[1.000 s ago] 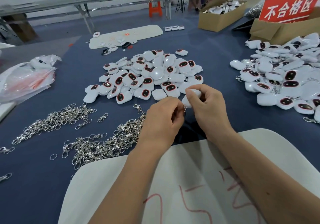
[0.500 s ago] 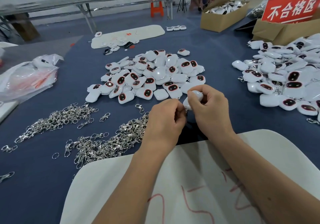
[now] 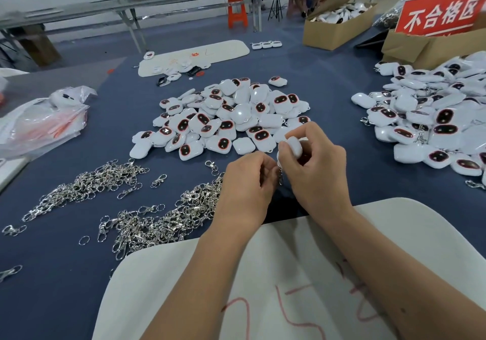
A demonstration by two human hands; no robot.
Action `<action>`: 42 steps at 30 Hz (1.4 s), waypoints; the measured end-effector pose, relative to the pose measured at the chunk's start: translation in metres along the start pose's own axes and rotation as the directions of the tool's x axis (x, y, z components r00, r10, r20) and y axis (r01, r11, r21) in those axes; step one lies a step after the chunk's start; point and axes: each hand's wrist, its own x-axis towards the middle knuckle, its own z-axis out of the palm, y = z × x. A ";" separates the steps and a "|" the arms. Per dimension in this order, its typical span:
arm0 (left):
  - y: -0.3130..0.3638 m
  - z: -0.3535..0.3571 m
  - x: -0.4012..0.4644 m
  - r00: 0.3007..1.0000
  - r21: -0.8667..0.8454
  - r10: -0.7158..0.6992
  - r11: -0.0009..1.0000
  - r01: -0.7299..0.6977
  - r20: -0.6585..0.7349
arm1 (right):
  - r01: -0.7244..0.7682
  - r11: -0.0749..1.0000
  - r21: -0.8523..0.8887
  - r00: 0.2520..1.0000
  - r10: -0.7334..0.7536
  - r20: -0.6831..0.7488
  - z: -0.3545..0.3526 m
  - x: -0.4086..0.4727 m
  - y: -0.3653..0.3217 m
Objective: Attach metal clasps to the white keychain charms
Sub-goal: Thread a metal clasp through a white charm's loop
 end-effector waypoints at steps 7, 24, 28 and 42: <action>0.000 0.000 -0.001 0.979 0.016 0.173 0.985 -0.172 -0.103 | -0.224 0.948 0.227 0.974 0.215 0.066 -0.006 0.006 0.004; 0.002 -0.006 0.001 0.946 0.020 0.245 0.969 -0.246 -0.212 | -0.390 0.818 0.422 0.921 0.354 0.166 -0.009 0.009 0.006; 0.003 -0.008 0.000 0.963 0.045 0.191 0.982 -0.186 -0.192 | -0.294 0.880 0.373 0.955 0.254 0.152 -0.010 0.006 0.004; 0.003 -0.013 0.002 0.972 -0.189 -0.039 0.982 -0.005 -0.232 | -0.096 0.976 0.194 0.992 0.078 0.098 -0.001 -0.001 -0.001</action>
